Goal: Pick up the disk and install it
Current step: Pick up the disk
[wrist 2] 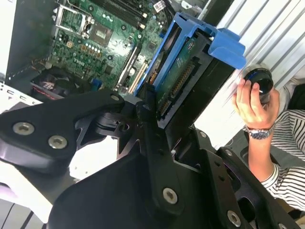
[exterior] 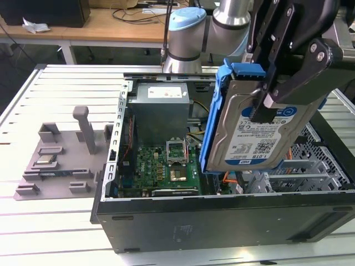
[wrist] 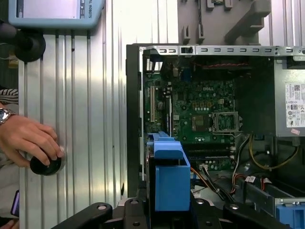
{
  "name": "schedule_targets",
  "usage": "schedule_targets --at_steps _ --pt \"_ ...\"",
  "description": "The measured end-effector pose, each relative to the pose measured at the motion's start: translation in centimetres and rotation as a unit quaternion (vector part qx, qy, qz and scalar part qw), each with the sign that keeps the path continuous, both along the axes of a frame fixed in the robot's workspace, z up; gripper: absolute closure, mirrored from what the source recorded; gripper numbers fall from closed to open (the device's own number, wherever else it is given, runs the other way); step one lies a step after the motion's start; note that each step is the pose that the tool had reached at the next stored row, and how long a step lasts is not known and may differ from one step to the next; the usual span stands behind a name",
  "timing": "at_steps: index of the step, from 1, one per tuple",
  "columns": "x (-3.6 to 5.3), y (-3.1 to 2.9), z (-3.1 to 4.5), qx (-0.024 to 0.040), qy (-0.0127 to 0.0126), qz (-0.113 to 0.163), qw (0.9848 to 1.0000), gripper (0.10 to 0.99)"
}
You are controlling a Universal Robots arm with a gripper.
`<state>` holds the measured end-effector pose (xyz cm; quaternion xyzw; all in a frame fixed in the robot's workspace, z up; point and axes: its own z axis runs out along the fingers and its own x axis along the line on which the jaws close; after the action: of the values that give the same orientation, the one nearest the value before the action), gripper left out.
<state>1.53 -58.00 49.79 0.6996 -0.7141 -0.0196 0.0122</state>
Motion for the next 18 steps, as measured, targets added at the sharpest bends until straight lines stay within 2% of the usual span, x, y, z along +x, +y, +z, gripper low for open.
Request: schedule_targets --at_steps 6,18 --pt "0.94 0.58 -0.46 -0.0008 0.0 0.0 1.0 0.725" --pt "2.53 1.39 -1.35 -0.0034 0.0 0.0 1.0 0.725"
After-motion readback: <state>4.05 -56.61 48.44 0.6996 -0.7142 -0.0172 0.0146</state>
